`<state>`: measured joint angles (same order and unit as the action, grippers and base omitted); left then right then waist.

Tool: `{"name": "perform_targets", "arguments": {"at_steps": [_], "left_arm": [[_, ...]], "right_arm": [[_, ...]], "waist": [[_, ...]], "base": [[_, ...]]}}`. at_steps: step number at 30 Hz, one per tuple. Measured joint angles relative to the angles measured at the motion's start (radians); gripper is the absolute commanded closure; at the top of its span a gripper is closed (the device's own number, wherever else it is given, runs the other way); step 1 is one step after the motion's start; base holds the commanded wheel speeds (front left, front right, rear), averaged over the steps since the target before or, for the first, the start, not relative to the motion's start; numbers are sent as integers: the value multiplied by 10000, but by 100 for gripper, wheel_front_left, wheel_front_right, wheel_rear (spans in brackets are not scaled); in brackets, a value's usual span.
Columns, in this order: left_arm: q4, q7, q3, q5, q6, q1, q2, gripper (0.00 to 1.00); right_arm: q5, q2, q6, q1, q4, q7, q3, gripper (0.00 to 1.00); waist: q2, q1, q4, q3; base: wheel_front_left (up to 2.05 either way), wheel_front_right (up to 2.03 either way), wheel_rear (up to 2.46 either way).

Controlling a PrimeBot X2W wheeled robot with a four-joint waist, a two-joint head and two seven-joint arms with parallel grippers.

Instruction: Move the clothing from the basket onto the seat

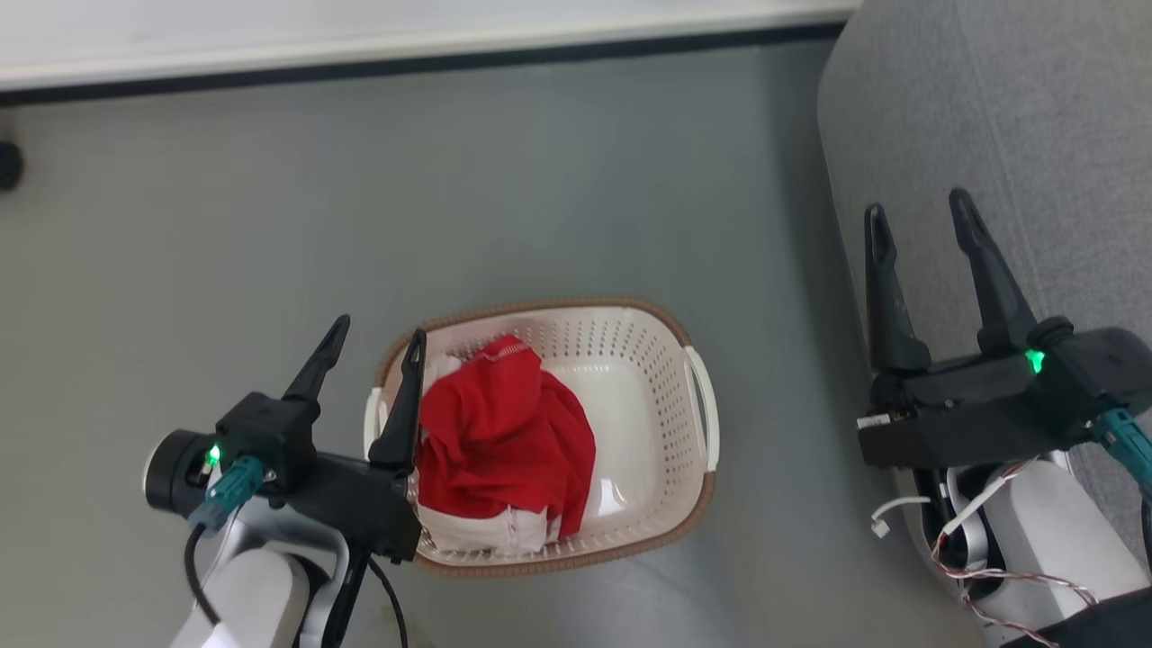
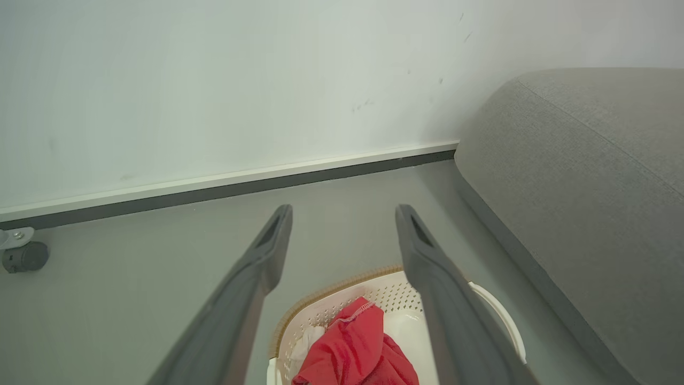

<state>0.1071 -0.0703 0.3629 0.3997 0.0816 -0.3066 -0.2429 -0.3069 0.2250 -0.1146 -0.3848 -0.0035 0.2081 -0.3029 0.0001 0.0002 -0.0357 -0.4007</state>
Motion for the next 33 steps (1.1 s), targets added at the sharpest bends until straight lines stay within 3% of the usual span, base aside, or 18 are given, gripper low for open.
{"name": "perform_targets", "arguments": {"at_steps": [12,33], "left_arm": [[1087,568,493,-533,-564,-1361,-205,0],[3448,1264,1434,-1204,-1536,-2711,-721,0]], "right_arm": [[203,-393,-6,-1222,-570,-12,-150,0],[345,-1200,-8,-2279,-393,224,-516,0]], "waist": [[1,0,-537,-1783],[1,-1,-1819,-4154]], "base": [[0,0,0],[0,0,0]]}}
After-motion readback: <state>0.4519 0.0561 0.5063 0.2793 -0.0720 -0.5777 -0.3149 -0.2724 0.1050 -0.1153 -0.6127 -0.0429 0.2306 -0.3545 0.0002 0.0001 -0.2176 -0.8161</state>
